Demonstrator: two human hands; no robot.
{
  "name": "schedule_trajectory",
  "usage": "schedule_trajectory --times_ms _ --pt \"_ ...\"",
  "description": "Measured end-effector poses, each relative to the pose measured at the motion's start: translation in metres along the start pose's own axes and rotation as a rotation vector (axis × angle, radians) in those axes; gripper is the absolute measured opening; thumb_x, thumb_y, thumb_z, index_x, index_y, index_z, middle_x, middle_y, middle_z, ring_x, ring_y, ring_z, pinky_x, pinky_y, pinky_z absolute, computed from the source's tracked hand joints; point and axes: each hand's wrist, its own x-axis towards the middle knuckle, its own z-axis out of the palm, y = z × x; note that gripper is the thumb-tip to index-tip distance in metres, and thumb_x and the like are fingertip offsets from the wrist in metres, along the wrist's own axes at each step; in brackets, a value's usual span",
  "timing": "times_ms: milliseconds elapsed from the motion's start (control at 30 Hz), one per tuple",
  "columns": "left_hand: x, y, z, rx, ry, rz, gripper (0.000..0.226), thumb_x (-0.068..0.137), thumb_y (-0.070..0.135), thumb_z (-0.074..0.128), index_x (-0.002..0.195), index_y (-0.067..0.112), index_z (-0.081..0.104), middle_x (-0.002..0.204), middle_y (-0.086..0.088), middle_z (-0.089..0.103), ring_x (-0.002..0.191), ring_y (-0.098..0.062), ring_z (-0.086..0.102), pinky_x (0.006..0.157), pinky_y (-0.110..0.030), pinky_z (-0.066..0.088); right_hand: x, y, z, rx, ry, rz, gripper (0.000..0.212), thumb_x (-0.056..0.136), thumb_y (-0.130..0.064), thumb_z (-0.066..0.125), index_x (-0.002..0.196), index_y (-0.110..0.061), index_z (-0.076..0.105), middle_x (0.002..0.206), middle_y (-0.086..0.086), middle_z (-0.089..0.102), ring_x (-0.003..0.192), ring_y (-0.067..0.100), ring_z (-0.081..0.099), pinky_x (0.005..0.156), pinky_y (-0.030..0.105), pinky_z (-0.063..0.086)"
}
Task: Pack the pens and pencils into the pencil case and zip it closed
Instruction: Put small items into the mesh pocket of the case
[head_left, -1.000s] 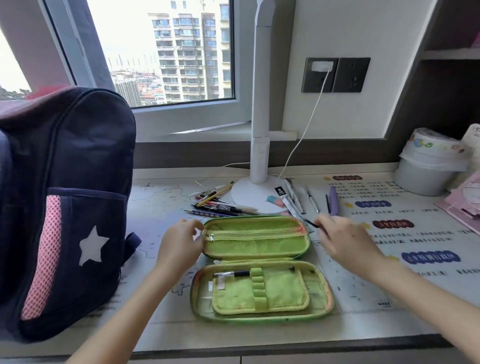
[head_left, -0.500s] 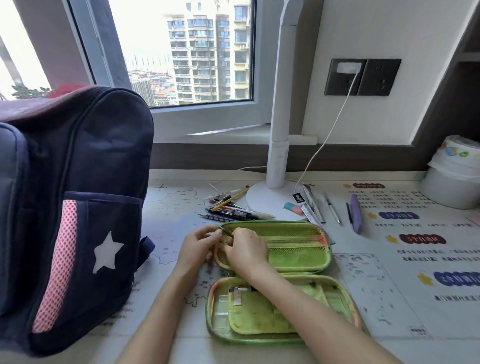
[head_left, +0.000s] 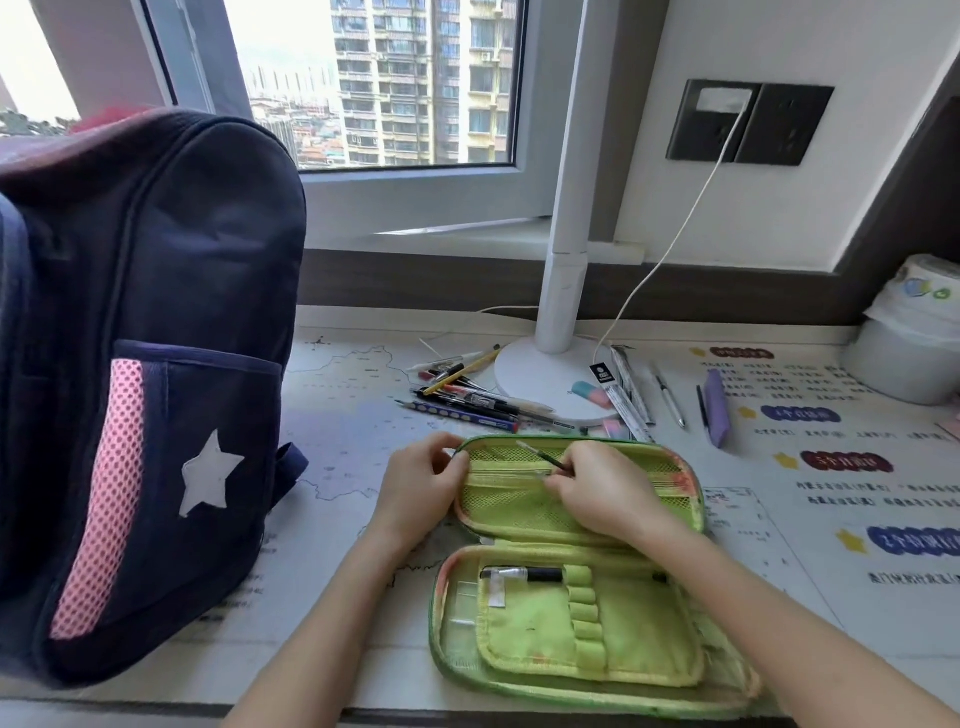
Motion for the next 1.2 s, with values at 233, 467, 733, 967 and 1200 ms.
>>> schedule_trajectory --times_ms 233,467,733,967,1200 --pt "-0.007 0.004 0.01 0.116 0.111 0.119 0.008 0.085 0.009 0.056 0.086 0.01 0.064 0.055 -0.002 0.058 0.051 -0.017 0.052 0.053 -0.031 0.042 -0.012 -0.002 0.006 -0.429 0.166 -0.26 0.007 0.087 -0.003 0.049 0.093 -0.007 0.05 0.079 0.004 0.052 0.056 0.019 0.047 0.05 0.029 0.038" --pt "-0.011 0.004 0.009 0.156 0.124 0.134 0.008 0.086 0.01 0.056 0.089 0.008 0.064 0.057 -0.004 0.059 0.053 -0.021 0.055 0.054 -0.032 0.043 -0.007 0.004 0.0 -0.404 0.21 -0.365 0.008 0.08 -0.001 0.057 0.077 -0.008 0.054 0.063 0.001 0.052 0.048 0.015 0.049 0.039 0.02 0.03" --pt "-0.01 0.001 0.01 0.361 0.139 0.196 0.016 0.08 0.006 0.061 0.096 0.008 0.06 0.066 -0.006 0.06 0.059 -0.025 0.055 0.053 -0.026 0.036 -0.034 0.092 -0.041 -0.09 0.165 0.099 0.026 0.093 -0.028 0.052 0.072 -0.014 0.052 0.066 0.002 0.056 0.062 0.018 0.054 0.047 0.029 0.031" --pt "-0.005 0.018 0.023 0.526 -0.067 0.431 0.028 0.077 0.043 0.044 0.079 0.025 0.066 0.081 0.007 0.062 0.079 -0.02 0.053 0.069 -0.03 0.031 -0.022 0.052 -0.047 -0.16 0.176 -0.206 0.017 0.098 -0.027 0.035 0.099 -0.02 0.051 0.089 0.0 0.063 0.086 0.022 0.058 0.074 0.037 0.044" --pt "-0.004 0.025 0.038 0.667 -0.219 0.379 0.021 0.087 0.044 0.047 0.09 0.026 0.057 0.1 0.008 0.055 0.101 -0.017 0.043 0.083 -0.032 0.019 0.003 0.043 -0.035 -0.249 0.195 -0.274 0.02 0.09 -0.029 0.055 0.102 -0.032 0.07 0.105 -0.01 0.067 0.103 0.016 0.054 0.084 0.029 0.042"
